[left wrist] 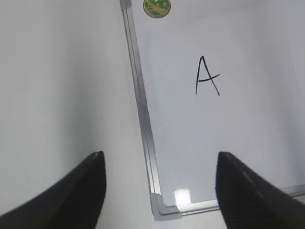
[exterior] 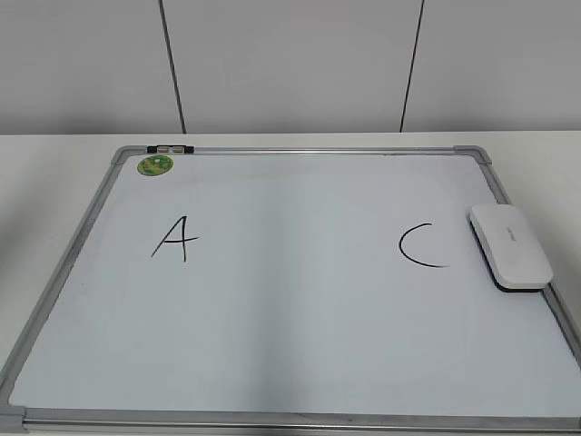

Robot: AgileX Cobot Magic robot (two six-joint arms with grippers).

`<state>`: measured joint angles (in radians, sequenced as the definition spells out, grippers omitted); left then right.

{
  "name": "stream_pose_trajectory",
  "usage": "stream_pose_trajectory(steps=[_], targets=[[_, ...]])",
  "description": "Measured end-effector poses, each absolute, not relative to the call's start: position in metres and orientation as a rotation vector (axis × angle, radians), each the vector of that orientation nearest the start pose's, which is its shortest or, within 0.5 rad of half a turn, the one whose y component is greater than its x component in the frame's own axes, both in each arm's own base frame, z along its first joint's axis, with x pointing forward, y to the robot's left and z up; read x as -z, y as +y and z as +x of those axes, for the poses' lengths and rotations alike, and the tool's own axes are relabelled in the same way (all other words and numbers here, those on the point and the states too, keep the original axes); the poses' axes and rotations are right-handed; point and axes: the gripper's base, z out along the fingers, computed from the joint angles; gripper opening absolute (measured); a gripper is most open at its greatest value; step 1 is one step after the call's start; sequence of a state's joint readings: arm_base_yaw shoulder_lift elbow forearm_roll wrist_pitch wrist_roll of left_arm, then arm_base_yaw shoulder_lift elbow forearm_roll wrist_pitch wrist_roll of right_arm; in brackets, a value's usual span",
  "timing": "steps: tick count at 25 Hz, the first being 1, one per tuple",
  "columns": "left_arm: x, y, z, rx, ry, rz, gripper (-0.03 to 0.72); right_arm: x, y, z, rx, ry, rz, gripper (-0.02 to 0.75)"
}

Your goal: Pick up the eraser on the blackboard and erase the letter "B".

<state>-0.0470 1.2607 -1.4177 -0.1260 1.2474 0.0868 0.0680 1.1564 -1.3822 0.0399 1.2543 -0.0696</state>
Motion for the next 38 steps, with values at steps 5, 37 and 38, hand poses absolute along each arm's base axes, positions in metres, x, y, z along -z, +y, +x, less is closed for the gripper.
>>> stream_pose_trajectory(steps=[5,37,38], targets=[[-0.403,-0.019,0.199,0.139,2.554,0.163,0.523,-0.420,0.015,0.160,-0.059,2.456,-0.176,0.594],[-0.299,-0.010,0.022,0.133,2.365,0.108,0.523,-0.293,-0.005,0.005,0.076,2.310,-0.136,0.594],[-0.296,-0.009,0.023,0.124,2.367,0.106,0.523,-0.291,-0.005,0.006,0.079,2.308,-0.136,0.594]])
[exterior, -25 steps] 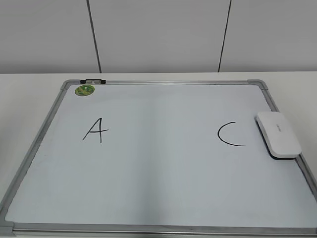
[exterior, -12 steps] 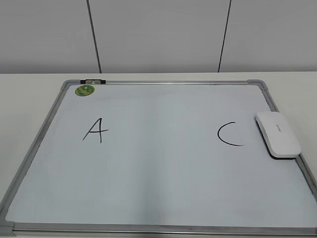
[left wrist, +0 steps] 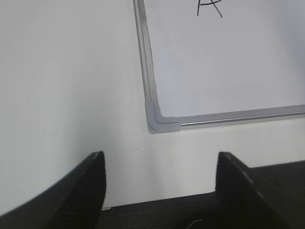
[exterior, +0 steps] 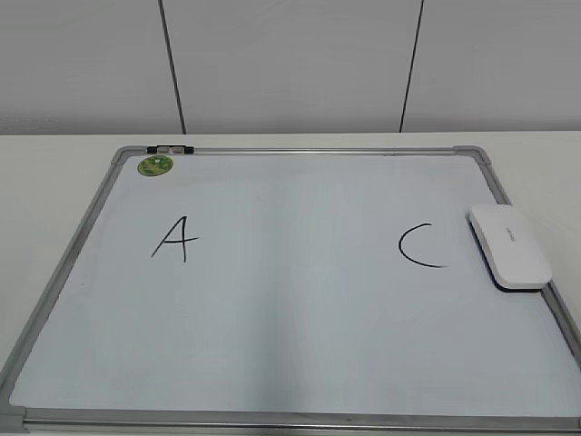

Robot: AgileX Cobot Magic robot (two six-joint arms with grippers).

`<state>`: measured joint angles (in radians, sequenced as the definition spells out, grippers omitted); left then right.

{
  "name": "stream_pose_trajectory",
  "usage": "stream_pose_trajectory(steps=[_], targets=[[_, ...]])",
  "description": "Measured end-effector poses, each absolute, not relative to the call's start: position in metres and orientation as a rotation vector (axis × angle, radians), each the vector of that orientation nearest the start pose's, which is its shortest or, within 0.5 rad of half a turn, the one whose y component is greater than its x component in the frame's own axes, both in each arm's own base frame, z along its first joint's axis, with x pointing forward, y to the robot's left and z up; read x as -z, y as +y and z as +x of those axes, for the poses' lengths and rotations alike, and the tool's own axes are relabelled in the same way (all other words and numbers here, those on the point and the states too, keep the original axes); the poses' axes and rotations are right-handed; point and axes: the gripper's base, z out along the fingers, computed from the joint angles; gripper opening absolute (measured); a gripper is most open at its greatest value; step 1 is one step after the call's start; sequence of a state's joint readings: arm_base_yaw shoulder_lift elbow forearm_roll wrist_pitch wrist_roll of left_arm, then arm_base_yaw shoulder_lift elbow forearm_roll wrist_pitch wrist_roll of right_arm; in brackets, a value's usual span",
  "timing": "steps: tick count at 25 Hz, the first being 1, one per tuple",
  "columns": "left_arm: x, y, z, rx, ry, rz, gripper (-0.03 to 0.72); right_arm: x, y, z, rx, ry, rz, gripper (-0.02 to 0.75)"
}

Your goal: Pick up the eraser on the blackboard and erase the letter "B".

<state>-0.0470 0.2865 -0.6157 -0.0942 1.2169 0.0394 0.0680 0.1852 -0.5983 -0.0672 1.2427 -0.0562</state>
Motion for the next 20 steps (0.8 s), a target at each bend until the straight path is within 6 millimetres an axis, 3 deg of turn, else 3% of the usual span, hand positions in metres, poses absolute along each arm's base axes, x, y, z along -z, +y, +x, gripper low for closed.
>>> stream_pose_trajectory(steps=[9,20], targets=[[-0.273,-0.007,0.035,0.095,2.358,0.093,0.519,-0.274,-0.006,0.017,0.093,2.311,-0.130,0.594],[-0.273,-0.007,0.035,0.095,2.353,0.093,0.504,-0.272,-0.006,0.019,0.095,2.300,-0.109,0.594]])
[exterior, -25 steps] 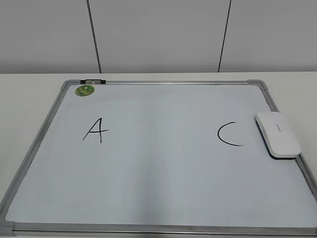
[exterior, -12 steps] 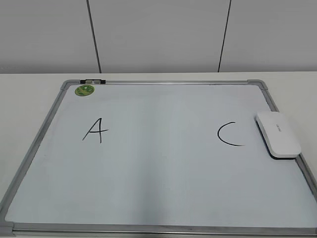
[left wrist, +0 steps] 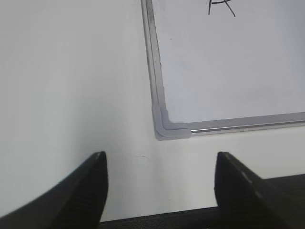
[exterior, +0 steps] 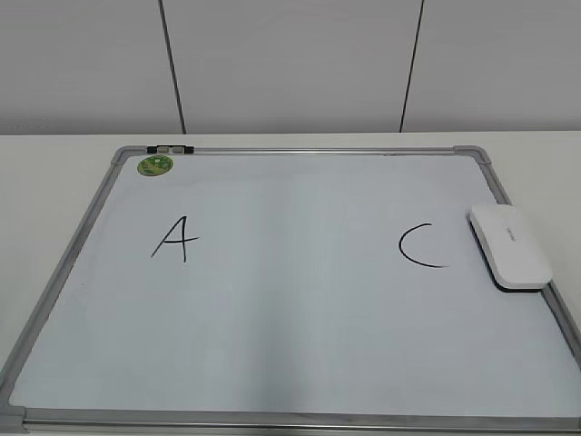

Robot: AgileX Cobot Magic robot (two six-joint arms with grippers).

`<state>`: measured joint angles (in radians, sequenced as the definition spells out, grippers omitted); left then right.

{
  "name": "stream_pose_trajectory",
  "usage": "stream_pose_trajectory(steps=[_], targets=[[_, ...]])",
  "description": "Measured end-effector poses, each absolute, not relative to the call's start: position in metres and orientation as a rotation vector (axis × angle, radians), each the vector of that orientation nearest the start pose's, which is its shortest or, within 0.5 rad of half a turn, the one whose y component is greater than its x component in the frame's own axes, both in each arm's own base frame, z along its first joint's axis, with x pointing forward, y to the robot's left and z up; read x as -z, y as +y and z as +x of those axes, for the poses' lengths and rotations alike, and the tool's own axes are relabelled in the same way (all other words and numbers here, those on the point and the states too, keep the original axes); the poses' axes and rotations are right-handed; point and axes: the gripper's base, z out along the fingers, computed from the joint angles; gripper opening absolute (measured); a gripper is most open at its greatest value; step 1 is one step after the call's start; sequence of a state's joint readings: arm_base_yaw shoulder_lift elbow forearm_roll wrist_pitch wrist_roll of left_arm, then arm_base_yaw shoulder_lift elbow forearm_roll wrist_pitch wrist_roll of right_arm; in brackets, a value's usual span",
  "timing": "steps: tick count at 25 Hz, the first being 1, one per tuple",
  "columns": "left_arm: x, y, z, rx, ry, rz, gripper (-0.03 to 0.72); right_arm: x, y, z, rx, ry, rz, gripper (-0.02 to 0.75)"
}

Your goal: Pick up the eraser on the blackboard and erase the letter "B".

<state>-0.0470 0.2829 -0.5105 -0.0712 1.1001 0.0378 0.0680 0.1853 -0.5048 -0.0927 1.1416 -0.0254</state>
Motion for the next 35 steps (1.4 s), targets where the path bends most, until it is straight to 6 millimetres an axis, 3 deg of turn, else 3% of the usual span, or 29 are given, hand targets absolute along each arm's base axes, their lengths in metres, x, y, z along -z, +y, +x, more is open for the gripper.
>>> stream_pose_trajectory(steps=[13,28,35], targets=[[-0.274,-0.007,0.033,0.095,2.337,0.093,0.470,-0.272,-0.007,0.019,0.098,2.295,-0.104,0.593],[-0.277,-0.006,-0.004,0.083,2.095,0.078,0.446,-0.273,-0.008,-0.008,0.155,2.122,0.014,0.592],[-0.277,-0.006,-0.006,0.082,2.087,0.078,0.433,-0.273,-0.008,-0.012,0.157,2.096,0.017,0.592]])
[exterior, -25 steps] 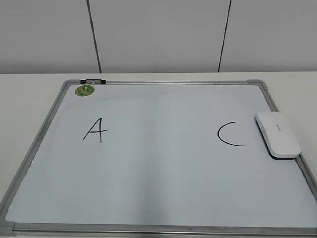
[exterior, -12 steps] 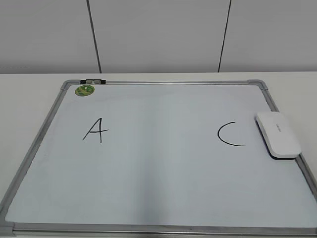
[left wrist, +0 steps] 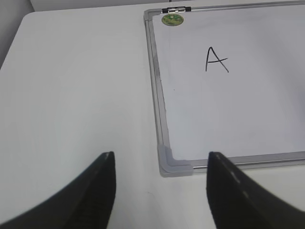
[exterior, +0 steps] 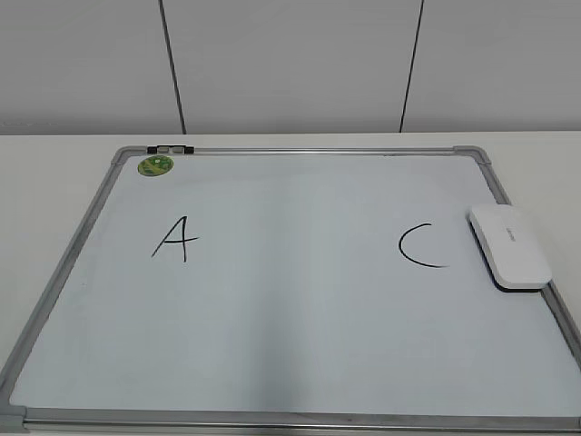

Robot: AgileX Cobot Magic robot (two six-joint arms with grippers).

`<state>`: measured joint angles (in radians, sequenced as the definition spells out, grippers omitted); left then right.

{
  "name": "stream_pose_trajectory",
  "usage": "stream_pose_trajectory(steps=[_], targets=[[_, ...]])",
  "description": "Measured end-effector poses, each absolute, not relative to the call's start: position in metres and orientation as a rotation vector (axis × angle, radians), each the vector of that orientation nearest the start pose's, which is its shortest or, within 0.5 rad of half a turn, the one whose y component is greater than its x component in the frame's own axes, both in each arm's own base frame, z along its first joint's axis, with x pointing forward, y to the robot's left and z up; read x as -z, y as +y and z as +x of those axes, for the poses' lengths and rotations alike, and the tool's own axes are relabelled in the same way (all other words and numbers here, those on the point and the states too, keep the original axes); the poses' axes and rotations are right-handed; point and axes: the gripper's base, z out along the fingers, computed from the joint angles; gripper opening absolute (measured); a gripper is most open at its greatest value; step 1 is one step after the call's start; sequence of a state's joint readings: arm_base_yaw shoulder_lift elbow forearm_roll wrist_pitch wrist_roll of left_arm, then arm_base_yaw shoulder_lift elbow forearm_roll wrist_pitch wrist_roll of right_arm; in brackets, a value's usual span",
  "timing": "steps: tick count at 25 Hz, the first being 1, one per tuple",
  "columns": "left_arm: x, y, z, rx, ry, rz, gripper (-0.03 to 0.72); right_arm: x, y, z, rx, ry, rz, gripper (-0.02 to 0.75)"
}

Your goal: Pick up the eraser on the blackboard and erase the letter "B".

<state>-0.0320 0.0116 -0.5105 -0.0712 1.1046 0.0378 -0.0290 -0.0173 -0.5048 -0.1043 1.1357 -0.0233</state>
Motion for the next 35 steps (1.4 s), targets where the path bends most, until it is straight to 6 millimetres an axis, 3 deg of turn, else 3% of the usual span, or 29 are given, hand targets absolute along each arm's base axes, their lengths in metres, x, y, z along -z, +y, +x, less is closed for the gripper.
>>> stream_pose_trajectory(steps=[35], targets=[[-0.2769,-0.0056,-0.0065,0.082,2.087,0.078,0.397,-0.2728,-0.0084,-0.0119,0.159,2.096,0.019,0.592]])
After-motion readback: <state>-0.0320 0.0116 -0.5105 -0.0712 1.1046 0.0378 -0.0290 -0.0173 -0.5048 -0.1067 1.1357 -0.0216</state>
